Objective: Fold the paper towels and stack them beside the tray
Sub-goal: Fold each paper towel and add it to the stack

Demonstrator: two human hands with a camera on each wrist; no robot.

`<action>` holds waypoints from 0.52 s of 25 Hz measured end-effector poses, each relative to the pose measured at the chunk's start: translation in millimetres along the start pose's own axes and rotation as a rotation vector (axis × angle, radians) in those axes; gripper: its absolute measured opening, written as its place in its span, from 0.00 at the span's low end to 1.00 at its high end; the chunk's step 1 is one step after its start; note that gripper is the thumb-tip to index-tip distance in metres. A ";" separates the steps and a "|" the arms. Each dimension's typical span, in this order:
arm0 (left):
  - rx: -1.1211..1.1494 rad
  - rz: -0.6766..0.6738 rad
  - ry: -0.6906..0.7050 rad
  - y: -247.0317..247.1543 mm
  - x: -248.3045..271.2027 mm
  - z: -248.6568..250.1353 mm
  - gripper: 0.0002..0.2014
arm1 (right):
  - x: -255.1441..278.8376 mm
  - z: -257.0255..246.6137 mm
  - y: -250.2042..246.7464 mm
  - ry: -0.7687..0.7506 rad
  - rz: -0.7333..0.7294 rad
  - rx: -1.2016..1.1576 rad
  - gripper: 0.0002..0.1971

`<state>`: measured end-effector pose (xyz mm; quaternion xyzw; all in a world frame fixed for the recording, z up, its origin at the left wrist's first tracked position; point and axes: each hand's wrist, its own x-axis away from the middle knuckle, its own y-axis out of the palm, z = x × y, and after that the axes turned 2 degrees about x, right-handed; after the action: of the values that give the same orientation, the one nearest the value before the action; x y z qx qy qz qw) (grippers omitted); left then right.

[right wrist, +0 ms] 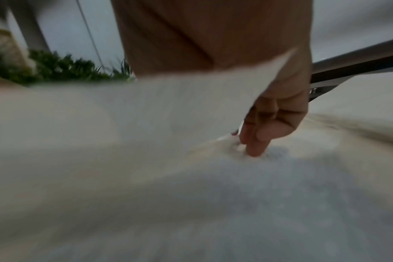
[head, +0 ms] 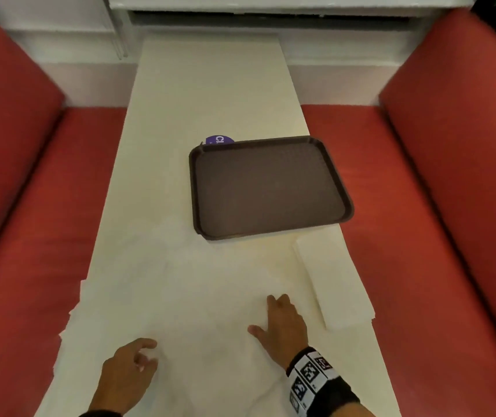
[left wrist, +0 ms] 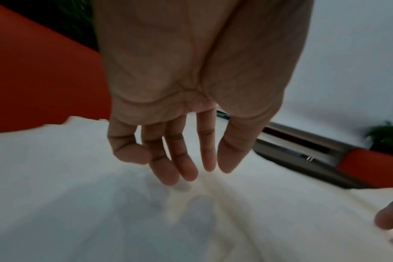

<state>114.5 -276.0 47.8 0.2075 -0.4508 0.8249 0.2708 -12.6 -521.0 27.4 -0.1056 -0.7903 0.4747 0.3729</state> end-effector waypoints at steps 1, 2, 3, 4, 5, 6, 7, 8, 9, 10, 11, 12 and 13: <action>0.001 -0.023 -0.027 0.9 3.7 -19.3 0.11 | 1.8 -4.7 2.6 0.008 0.016 0.040 0.33; 0.018 -0.034 -0.019 2.1 6.6 -32.7 0.14 | 4.0 -7.5 4.8 0.017 0.040 0.048 0.29; 0.040 -0.036 0.006 2.5 9.1 -41.8 0.16 | 6.7 -10.3 6.2 0.022 0.060 0.053 0.27; 0.046 -0.031 0.040 3.4 10.3 -47.1 0.18 | 9.0 -11.3 10.3 0.023 0.080 0.073 0.25; 0.030 -0.030 0.078 5.3 9.6 -48.0 0.21 | 10.0 -10.0 13.7 0.026 0.111 0.083 0.24; 0.009 -0.028 0.106 5.7 10.1 -50.0 0.23 | 11.4 -12.1 17.0 0.010 0.166 0.068 0.23; 0.002 -0.024 0.133 6.6 9.5 -50.9 0.24 | 11.9 -14.1 20.0 -0.014 0.218 0.030 0.22; 0.000 -0.024 0.154 8.0 8.0 -51.8 0.25 | 11.6 -16.4 21.5 -0.036 0.267 -0.012 0.22; -0.004 -0.028 0.175 9.1 6.2 -51.6 0.25 | 9.9 -18.8 23.1 -0.060 0.300 -0.025 0.22; -0.013 -0.036 0.192 10.1 5.2 -50.3 0.25 | 8.0 -22.1 22.7 -0.080 0.320 -0.009 0.21; -0.023 -0.042 0.206 10.6 4.4 -49.7 0.25 | 6.8 -25.8 21.7 -0.091 0.330 0.019 0.21; -0.027 -0.038 0.218 10.7 3.3 -49.3 0.25 | 5.7 -29.5 19.0 -0.093 0.334 0.043 0.21; -0.023 -0.029 0.221 10.9 2.6 -48.8 0.25 | 4.1 -31.9 15.9 -0.090 0.327 0.065 0.20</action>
<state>100.8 -238.4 17.6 0.1188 -0.4247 0.8333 0.3333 3.5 -489.1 24.9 -0.1992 -0.7626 0.5586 0.2582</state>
